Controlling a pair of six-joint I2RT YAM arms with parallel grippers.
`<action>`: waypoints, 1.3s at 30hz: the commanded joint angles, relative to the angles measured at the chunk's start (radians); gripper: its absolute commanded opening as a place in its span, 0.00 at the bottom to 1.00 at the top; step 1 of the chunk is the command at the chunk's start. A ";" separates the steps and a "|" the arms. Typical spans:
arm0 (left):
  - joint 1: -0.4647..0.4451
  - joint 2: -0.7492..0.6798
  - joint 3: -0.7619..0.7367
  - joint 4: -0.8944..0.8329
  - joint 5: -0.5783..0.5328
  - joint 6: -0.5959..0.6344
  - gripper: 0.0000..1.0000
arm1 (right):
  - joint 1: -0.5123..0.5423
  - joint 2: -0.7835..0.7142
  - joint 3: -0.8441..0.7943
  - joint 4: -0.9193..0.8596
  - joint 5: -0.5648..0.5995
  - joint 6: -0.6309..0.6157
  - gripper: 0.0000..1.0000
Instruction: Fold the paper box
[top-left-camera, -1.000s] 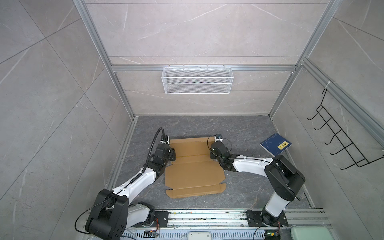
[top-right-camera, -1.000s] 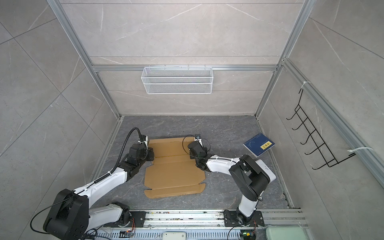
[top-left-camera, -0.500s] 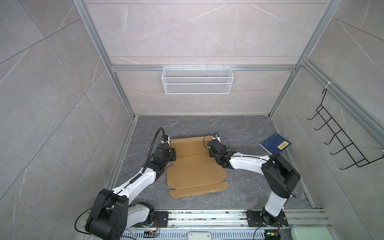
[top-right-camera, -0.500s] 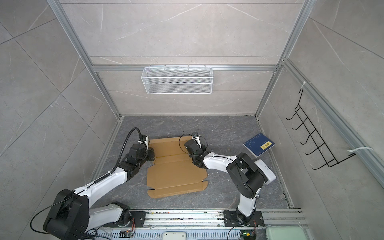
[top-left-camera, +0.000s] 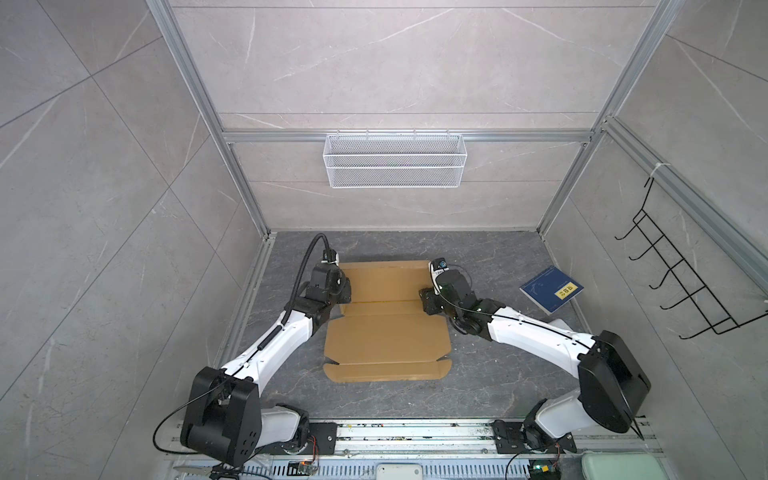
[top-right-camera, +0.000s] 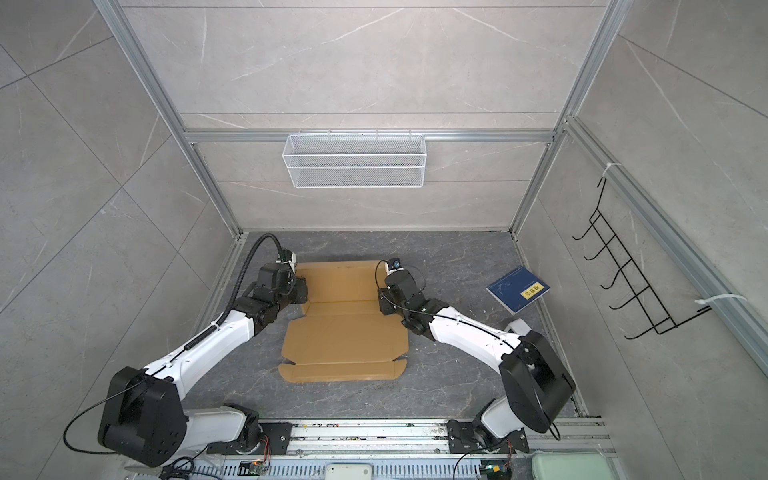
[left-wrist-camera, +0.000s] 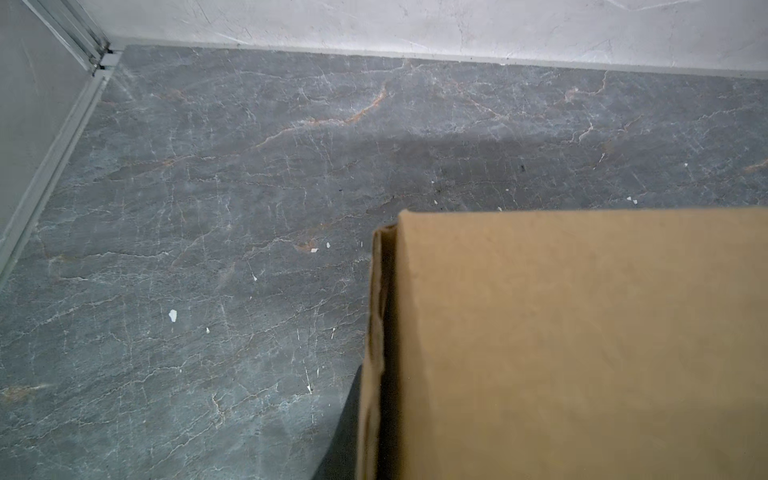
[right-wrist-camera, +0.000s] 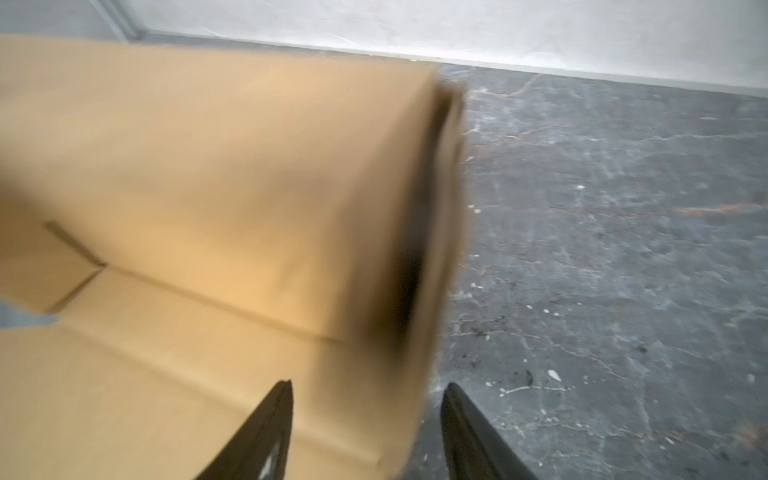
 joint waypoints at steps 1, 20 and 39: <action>0.008 0.038 0.091 -0.123 0.072 0.042 0.00 | -0.030 -0.064 0.012 -0.097 -0.159 -0.038 0.66; 0.019 0.308 0.530 -0.832 0.288 0.308 0.00 | -0.268 -0.065 0.229 -0.364 -0.417 -0.054 0.69; -0.044 0.574 0.786 -1.043 0.142 0.311 0.03 | -0.273 0.046 0.161 -0.237 -0.586 0.081 0.65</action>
